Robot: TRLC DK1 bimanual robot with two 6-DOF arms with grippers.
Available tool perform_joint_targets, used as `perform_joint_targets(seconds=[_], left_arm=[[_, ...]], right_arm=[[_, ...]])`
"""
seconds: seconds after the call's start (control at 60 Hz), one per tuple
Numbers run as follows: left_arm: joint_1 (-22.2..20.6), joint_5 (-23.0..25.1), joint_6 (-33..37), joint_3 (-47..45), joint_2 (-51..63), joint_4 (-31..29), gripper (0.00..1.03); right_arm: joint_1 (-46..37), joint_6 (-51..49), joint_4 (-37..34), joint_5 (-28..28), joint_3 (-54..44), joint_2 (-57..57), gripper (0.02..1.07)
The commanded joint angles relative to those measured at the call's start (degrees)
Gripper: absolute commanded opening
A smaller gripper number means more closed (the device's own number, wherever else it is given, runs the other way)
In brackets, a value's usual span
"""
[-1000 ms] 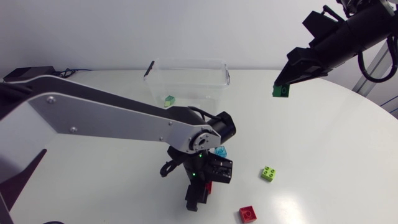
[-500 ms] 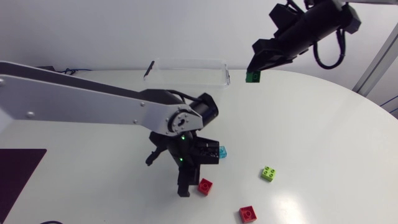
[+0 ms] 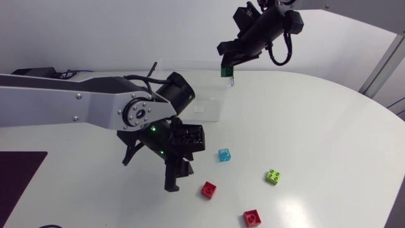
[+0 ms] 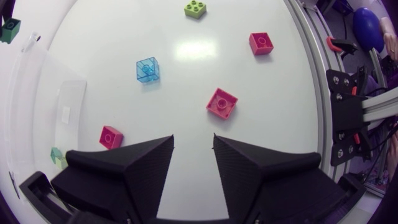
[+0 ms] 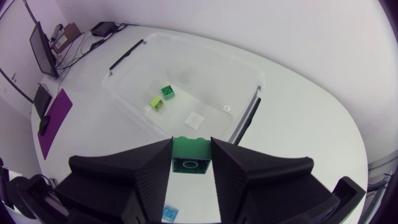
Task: Place the duplo bricks in the container
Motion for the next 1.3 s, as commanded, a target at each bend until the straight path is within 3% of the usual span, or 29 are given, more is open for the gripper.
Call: perform_joint_targets(seconds=[0.0, 0.133, 0.25, 0.3, 0.35, 0.383, 0.483, 0.717, 1.0, 1.283], left_arm=[[-0.7, 0.8, -0.9, -2.1, -1.3, 0.8, 0.46], [-2.3, 0.8, -0.9, -2.1, -0.7, 1.4, 0.46], [-2.9, 0.8, -0.9, -1.7, 0.2, 1.8, 0.48], [-2.9, 0.8, -0.9, -1.5, 0.6, 2.0, 0.50], [-3.0, 0.8, -0.9, -1.3, 1.3, 2.4, 0.58], [-3.2, 0.8, -0.9, -0.9, 2.0, 2.5, 0.65], [-4.7, 0.7, -0.8, -0.4, 3.3, 2.6, 0.73], [-8.3, 0.4, -0.2, 0.7, 6.2, 2.6, 0.80], [-10.9, -3.2, 2.2, 3.9, 11.9, 1.9, 0.82], [-11.8, -4.6, 3.4, 6.7, 16.2, -0.4, 0.81]], right_arm=[[0.6, 1.3, 0.5, 0.7, 4.3, 4.0, 0.07], [0.4, 1.9, -1.7, 0.7, 13.0, 10.5, 0.07], [0.3, 2.0, -3.1, 1.7, 18.4, 15.5, 0.17], [0.3, 2.0, -4.4, 1.9, 20.8, 17.5, 0.32], [0.1, 2.4, -7.1, 2.2, 24.5, 19.7, 0.61], [-0.1, 2.4, -9.6, 2.2, 27.6, 21.1, 0.74], [-1.0, 2.5, -12.5, 1.9, 29.8, 20.2, 0.93], [-6.0, 1.0, -12.4, -2.1, 20.6, 8.8, 1.02], [-8.9, -2.8, 0.9, -3.0, -11.0, -10.6, 1.02], [-9.6, -4.0, 8.8, -3.6, -38.0, -25.4, 1.02]])
